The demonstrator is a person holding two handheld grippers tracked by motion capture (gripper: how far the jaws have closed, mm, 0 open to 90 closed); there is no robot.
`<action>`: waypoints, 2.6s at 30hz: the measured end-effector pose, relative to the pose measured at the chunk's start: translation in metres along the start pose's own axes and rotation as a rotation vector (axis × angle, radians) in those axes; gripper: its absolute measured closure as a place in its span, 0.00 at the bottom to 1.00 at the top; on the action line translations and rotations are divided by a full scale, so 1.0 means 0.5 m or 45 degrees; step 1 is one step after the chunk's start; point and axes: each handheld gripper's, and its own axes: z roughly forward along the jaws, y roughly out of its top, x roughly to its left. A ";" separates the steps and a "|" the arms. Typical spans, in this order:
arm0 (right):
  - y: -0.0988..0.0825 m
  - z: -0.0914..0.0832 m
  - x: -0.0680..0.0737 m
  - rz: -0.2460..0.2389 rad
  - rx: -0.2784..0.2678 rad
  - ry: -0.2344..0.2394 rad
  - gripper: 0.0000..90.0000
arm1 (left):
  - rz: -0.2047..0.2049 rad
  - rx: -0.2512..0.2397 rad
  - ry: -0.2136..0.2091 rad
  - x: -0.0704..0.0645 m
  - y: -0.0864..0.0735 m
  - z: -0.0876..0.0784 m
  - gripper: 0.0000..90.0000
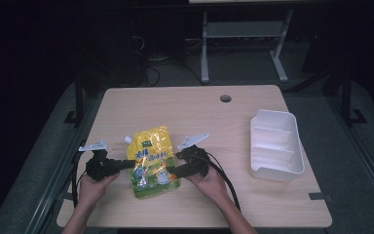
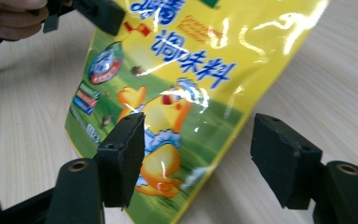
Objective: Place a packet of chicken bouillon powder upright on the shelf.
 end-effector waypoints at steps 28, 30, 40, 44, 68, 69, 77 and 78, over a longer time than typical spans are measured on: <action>-0.001 -0.060 -0.030 0.095 -0.141 0.221 0.55 | 0.247 -0.006 -0.184 -0.095 0.017 -0.001 1.00; -0.001 -0.060 -0.029 0.092 -0.146 0.246 0.59 | 0.256 -0.004 -0.190 -0.098 0.017 0.002 1.00; 0.000 -0.067 -0.026 0.087 -0.170 0.314 0.80 | 0.260 0.018 -0.167 -0.095 0.013 0.008 1.00; 0.002 -0.072 -0.025 0.082 -0.186 0.346 0.90 | 0.262 0.021 -0.156 -0.093 0.011 0.010 1.00; 0.019 -0.114 -0.010 0.015 -0.205 0.353 1.00 | 0.287 -0.009 -0.116 -0.091 0.013 0.000 0.74; 0.020 -0.118 -0.010 0.013 -0.208 0.346 1.00 | 0.289 -0.010 -0.113 -0.091 0.013 -0.001 0.73; 0.022 -0.157 -0.021 0.021 -0.246 0.287 1.00 | 0.323 0.018 -0.091 -0.090 0.011 0.005 0.69; 0.022 -0.162 -0.023 0.024 -0.253 0.285 1.00 | 0.330 0.025 -0.087 -0.090 0.010 0.006 0.69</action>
